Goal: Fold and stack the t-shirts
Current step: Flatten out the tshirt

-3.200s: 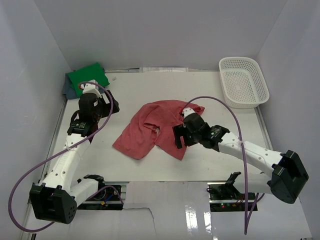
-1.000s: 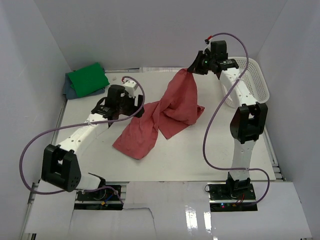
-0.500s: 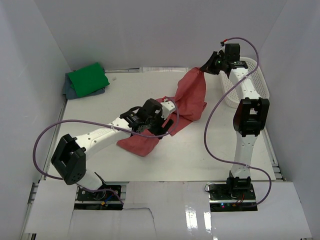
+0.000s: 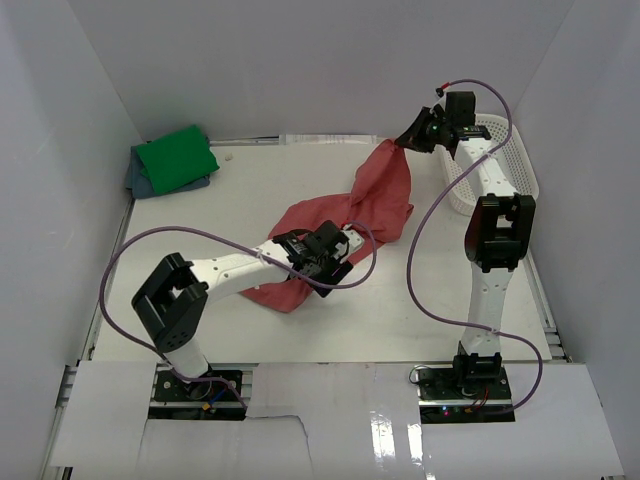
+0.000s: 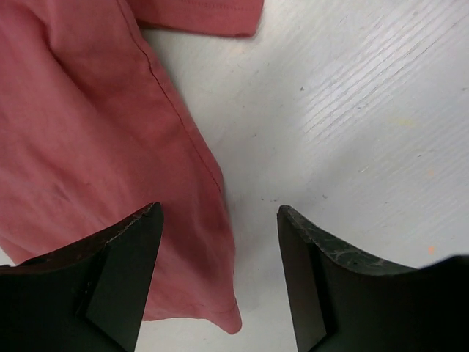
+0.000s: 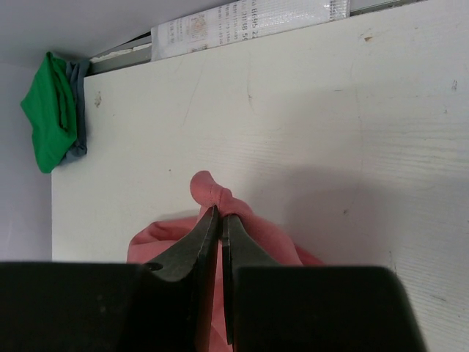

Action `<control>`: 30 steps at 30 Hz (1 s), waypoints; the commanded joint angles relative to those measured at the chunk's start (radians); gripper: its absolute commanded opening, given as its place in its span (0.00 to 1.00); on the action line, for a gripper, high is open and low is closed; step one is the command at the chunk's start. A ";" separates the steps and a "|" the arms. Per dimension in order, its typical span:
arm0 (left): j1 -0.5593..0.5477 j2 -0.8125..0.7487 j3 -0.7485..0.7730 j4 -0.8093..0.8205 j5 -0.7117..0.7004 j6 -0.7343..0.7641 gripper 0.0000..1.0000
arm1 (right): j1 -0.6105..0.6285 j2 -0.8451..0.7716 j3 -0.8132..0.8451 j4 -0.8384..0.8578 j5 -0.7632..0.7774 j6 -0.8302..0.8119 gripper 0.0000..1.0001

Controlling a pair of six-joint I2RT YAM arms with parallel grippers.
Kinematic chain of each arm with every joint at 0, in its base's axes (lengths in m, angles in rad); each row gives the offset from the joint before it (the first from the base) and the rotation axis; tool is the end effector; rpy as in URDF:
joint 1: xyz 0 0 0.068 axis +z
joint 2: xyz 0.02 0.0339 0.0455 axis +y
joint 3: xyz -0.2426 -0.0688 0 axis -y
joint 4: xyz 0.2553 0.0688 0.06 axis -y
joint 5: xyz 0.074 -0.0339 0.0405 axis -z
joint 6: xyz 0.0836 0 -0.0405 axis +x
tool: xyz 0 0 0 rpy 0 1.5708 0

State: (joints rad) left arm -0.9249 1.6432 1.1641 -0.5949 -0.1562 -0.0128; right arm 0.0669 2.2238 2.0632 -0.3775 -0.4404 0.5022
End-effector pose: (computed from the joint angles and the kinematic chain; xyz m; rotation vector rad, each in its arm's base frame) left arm 0.2309 -0.2848 0.1534 1.1102 2.3817 -0.1177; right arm 0.5539 0.0728 0.2479 0.1964 2.1460 0.8000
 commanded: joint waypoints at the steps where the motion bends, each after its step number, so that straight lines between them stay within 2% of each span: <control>1: -0.005 0.030 0.031 -0.031 0.000 -0.015 0.75 | -0.001 -0.046 -0.006 0.052 -0.029 0.001 0.08; 5: -0.005 0.058 0.042 -0.032 0.060 -0.013 0.75 | -0.001 -0.047 -0.009 0.049 -0.030 -0.002 0.08; 11: 0.000 0.087 0.037 -0.034 0.037 -0.027 0.75 | -0.001 -0.049 -0.017 0.052 -0.034 -0.007 0.08; 20: 0.073 0.152 0.037 -0.033 0.020 -0.062 0.71 | -0.001 -0.056 -0.037 0.058 -0.031 -0.013 0.08; 23: 0.096 0.159 0.043 -0.034 0.015 -0.067 0.63 | -0.001 -0.058 -0.040 0.058 -0.029 -0.017 0.08; 26: 0.107 0.167 0.051 -0.039 0.007 -0.072 0.42 | -0.001 -0.061 -0.041 0.057 -0.024 -0.017 0.08; 27: 0.109 0.170 0.054 -0.040 0.015 -0.072 0.29 | -0.001 -0.062 -0.043 0.057 -0.024 -0.017 0.08; 29: 0.107 0.167 0.063 -0.043 0.021 -0.073 0.13 | -0.001 -0.062 -0.041 0.057 -0.024 -0.017 0.08; 30: 0.109 0.159 0.071 -0.046 0.041 -0.075 0.00 | -0.001 -0.061 -0.040 0.057 -0.023 -0.017 0.08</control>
State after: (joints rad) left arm -0.8169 1.8194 1.1900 -0.6361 -0.1341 -0.0853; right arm 0.0669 2.2223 2.0212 -0.3553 -0.4519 0.4953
